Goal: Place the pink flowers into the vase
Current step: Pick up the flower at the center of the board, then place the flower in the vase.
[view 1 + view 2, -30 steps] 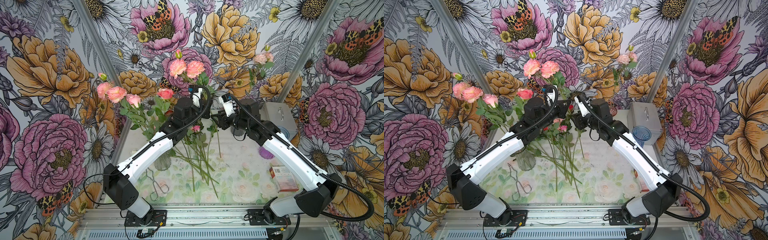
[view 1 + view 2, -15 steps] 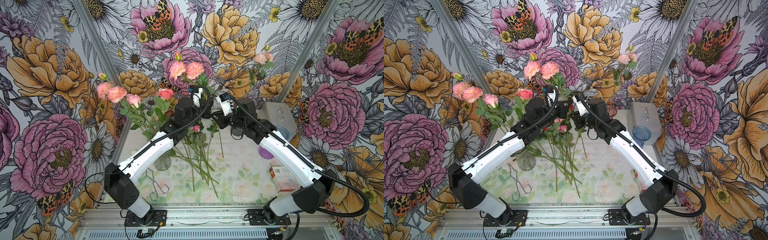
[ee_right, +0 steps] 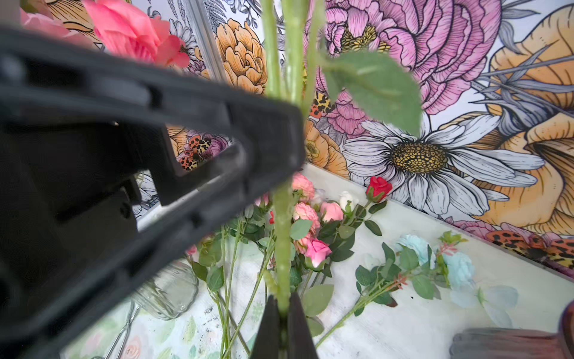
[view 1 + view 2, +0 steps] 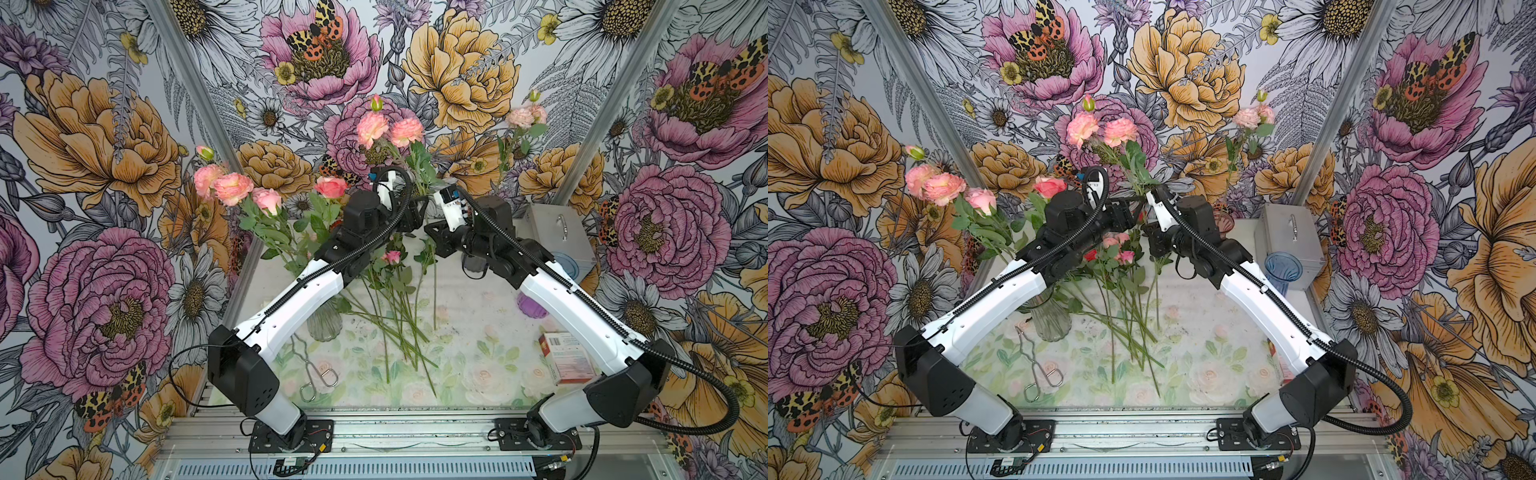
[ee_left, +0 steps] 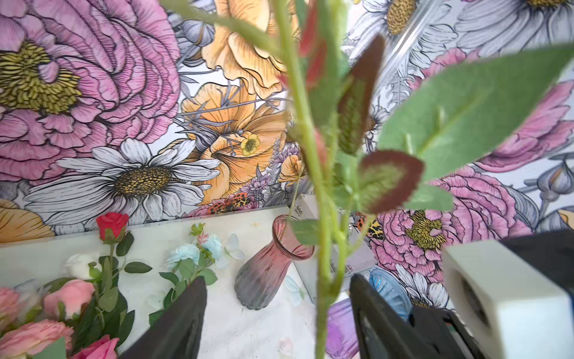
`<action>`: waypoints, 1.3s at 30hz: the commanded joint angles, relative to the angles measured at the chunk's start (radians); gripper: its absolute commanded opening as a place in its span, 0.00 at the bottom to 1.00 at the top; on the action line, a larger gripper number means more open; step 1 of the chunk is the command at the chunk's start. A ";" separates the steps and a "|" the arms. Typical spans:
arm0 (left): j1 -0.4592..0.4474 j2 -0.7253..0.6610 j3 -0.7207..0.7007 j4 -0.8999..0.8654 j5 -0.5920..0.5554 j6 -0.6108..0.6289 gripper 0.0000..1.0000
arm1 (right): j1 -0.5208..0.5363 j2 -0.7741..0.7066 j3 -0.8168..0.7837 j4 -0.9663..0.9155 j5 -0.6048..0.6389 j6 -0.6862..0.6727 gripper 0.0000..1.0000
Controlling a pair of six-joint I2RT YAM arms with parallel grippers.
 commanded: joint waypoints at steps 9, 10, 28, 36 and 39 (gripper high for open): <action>0.112 -0.130 -0.052 -0.031 0.052 -0.029 0.87 | -0.124 -0.076 0.021 0.041 0.072 -0.041 0.00; 0.109 -0.135 -0.058 -0.032 0.060 -0.027 0.87 | -0.144 -0.072 0.040 0.052 0.086 -0.047 0.00; 0.028 -0.092 -0.044 -0.141 0.155 0.136 0.98 | -0.350 0.064 0.128 0.617 0.274 -0.130 0.00; 0.019 -0.060 -0.069 -0.141 0.159 0.154 0.98 | -0.399 0.117 0.153 0.721 0.309 -0.103 0.00; 0.020 -0.051 -0.074 -0.141 0.154 0.156 0.98 | -0.422 0.133 0.160 0.727 0.312 -0.087 0.00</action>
